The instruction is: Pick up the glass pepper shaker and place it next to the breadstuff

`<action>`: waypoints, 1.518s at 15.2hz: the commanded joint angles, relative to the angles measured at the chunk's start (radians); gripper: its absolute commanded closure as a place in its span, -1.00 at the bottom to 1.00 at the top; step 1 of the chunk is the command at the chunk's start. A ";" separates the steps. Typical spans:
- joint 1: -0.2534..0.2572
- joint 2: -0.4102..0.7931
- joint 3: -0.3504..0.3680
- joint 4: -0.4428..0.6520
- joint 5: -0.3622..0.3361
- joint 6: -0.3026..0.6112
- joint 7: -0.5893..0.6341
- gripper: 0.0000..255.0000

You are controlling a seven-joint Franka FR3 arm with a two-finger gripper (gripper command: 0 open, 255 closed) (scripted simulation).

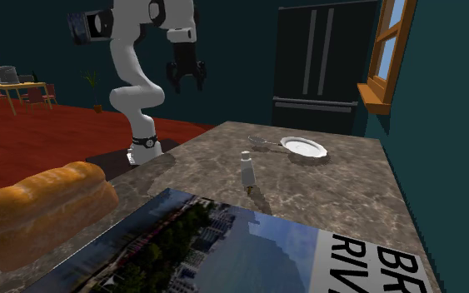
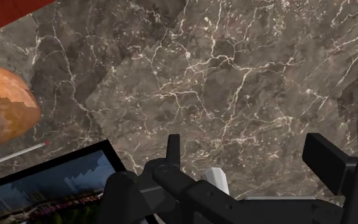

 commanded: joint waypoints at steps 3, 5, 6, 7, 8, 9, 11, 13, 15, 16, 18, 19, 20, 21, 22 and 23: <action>-0.002 0.165 0.004 0.073 0.006 0.076 0.006 -1.00; -0.002 0.247 0.007 0.121 0.008 0.101 0.011 -1.00; -0.002 0.288 0.008 0.147 0.009 0.111 0.014 -1.00; -0.001 0.329 0.009 0.174 0.010 0.121 0.017 -1.00; -0.001 0.370 0.010 0.202 0.011 0.129 0.019 -1.00; -0.001 0.411 0.012 0.232 0.011 0.136 0.022 -1.00; 0.000 0.493 0.014 0.296 0.012 0.147 0.027 -1.00; 0.002 0.576 0.015 0.365 0.012 0.152 0.032 -1.00; 0.004 0.659 0.016 0.440 0.012 0.152 0.037 -1.00; 0.005 0.702 0.017 0.480 0.012 0.151 0.040 -1.00; 0.007 0.787 0.017 0.565 0.012 0.143 0.045 -1.00; 0.009 0.831 0.017 0.610 0.012 0.137 0.048 -1.00; 0.010 0.875 0.017 0.658 0.012 0.129 0.050 -1.00; 0.011 0.903 0.017 0.689 0.012 0.123 0.052 -1.00; 0.012 0.906 0.018 0.680 0.012 0.136 0.052 -1.00; 0.012 0.909 0.018 0.671 0.012 0.148 0.052 -1.00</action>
